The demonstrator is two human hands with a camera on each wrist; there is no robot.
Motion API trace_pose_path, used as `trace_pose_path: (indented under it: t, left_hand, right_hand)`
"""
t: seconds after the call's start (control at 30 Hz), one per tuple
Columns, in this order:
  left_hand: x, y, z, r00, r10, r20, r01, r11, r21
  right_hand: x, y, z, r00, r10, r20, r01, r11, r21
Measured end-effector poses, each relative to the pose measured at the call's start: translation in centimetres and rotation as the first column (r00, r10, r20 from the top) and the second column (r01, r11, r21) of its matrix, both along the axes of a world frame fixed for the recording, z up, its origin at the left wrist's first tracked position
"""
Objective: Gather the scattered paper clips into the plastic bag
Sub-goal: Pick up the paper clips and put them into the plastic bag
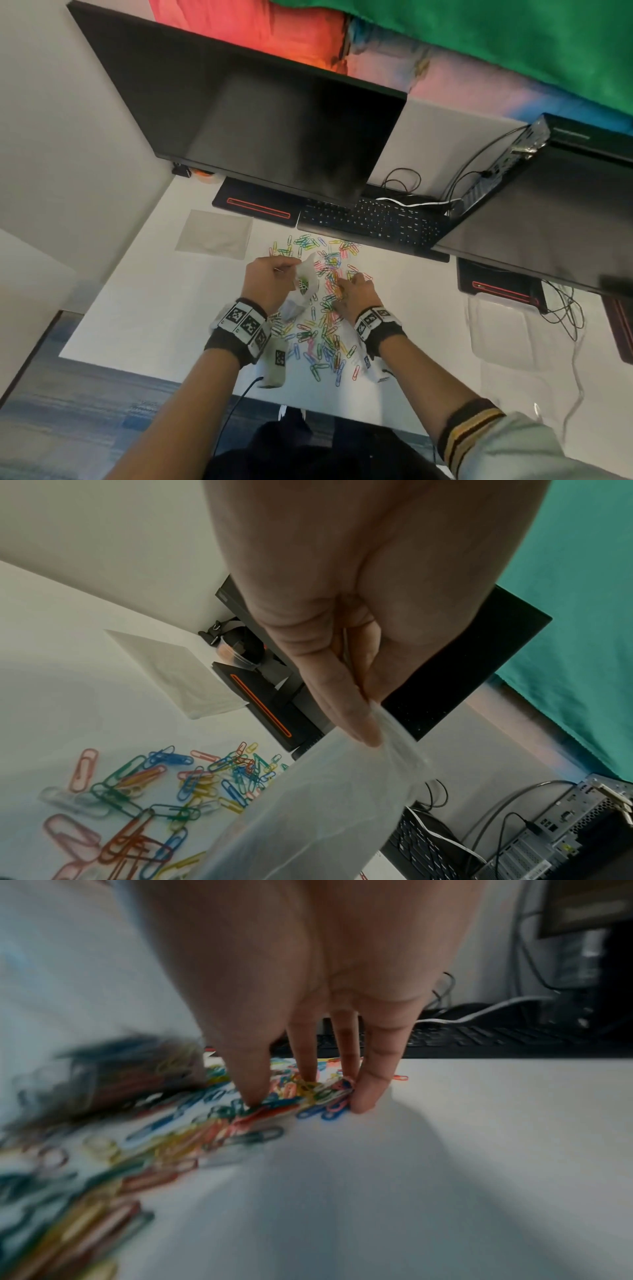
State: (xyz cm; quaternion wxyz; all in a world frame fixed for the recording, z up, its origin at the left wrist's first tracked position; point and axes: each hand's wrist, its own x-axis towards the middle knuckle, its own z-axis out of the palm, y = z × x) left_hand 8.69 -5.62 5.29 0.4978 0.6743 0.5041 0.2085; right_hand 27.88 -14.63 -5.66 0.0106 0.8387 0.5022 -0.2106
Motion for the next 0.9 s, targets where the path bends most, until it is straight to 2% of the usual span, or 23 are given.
trace_pose_path:
  t: [0.1, 0.2, 0.27, 0.33, 0.37, 0.43, 0.5, 0.53, 0.57, 0.6, 0.67, 0.73, 0.8, 0.83, 0.9]
  left_hand:
    - [0.0, 0.1, -0.3, 1.0, 0.011, 0.014, -0.011, 1.0, -0.019]
    - [0.1, 0.2, -0.3, 1.0, 0.015, 0.01, -0.015, 1.0, -0.026]
    - [0.3, 0.2, -0.5, 1.0, 0.003, 0.014, -0.002, 1.0, -0.022]
    - [0.4, 0.4, -0.7, 1.0, -0.012, 0.022, 0.012, 1.0, -0.027]
    - [0.5, 0.4, -0.8, 1.0, -0.019, 0.022, 0.02, 0.999, -0.03]
    - [0.7, 0.5, -1.0, 0.999, -0.033, 0.016, 0.033, 0.999, -0.029]
    - [1.0, 0.4, -1.0, 0.999, -0.052, 0.014, 0.052, 0.998, -0.021]
    - [1.1, 0.4, -1.1, 0.998, -0.06, 0.014, 0.06, 0.998, -0.02]
    - [1.2, 0.4, -1.1, 0.998, -0.066, 0.02, 0.066, 0.998, -0.022]
    - [1.3, 0.3, -1.1, 0.997, -0.069, 0.022, 0.07, 0.997, -0.026]
    - [1.6, 0.3, -1.1, 0.997, -0.082, 0.012, 0.083, 0.996, -0.022]
    - [2.1, 0.1, -1.1, 0.995, -0.095, 0.006, 0.095, 0.995, -0.017]
    - [2.4, 0.1, -1.2, 0.995, -0.093, 0.023, 0.094, 0.995, -0.03]
    - [2.6, 0.0, -1.3, 0.995, -0.092, 0.031, 0.093, 0.995, -0.036]
    - [2.7, 0.0, -1.3, 0.994, -0.106, 0.023, 0.107, 0.994, -0.026]
  right_hand:
    - [-0.7, -0.3, -0.6, 0.999, 0.028, 0.021, -0.031, 0.988, 0.151]
    - [-0.3, -0.4, -0.3, 1.0, -0.017, -0.018, 0.02, 0.983, 0.182]
    - [0.5, -0.7, 0.3, 0.986, -0.125, -0.106, 0.143, 0.972, 0.187]
    - [1.4, -1.2, 0.9, 0.905, -0.31, -0.291, 0.367, 0.914, 0.17]
    - [1.9, -1.5, 1.3, 0.815, -0.405, -0.414, 0.495, 0.858, 0.135]
    - [2.6, -2.2, 2.2, 0.585, -0.503, -0.636, 0.662, 0.75, 0.017]
    - [3.1, -2.5, 3.5, 0.294, -0.478, -0.828, 0.742, 0.66, -0.117]
    - [3.2, -2.5, 4.3, 0.14, -0.426, -0.894, 0.768, 0.616, -0.174]
    - [3.3, -2.4, 5.0, 0.016, -0.364, -0.931, 0.786, 0.58, -0.213]
    - [3.1, -2.3, 6.0, -0.074, -0.299, -0.952, 0.795, 0.558, -0.237]
    - [2.5, -1.8, 7.8, -0.172, -0.193, -0.966, 0.795, 0.552, -0.252]
    - [1.3, -1.0, 9.4, -0.182, -0.14, -0.973, 0.77, 0.595, -0.23]
    - [-0.5, -0.1, 10.2, -0.105, -0.15, -0.983, 0.747, 0.641, -0.177]
    - [-1.5, 0.4, 10.2, -0.01, -0.173, -0.985, 0.748, 0.653, -0.123]
    - [-3.3, 1.2, 9.8, 0.302, -0.22, -0.927, 0.736, 0.672, 0.08]
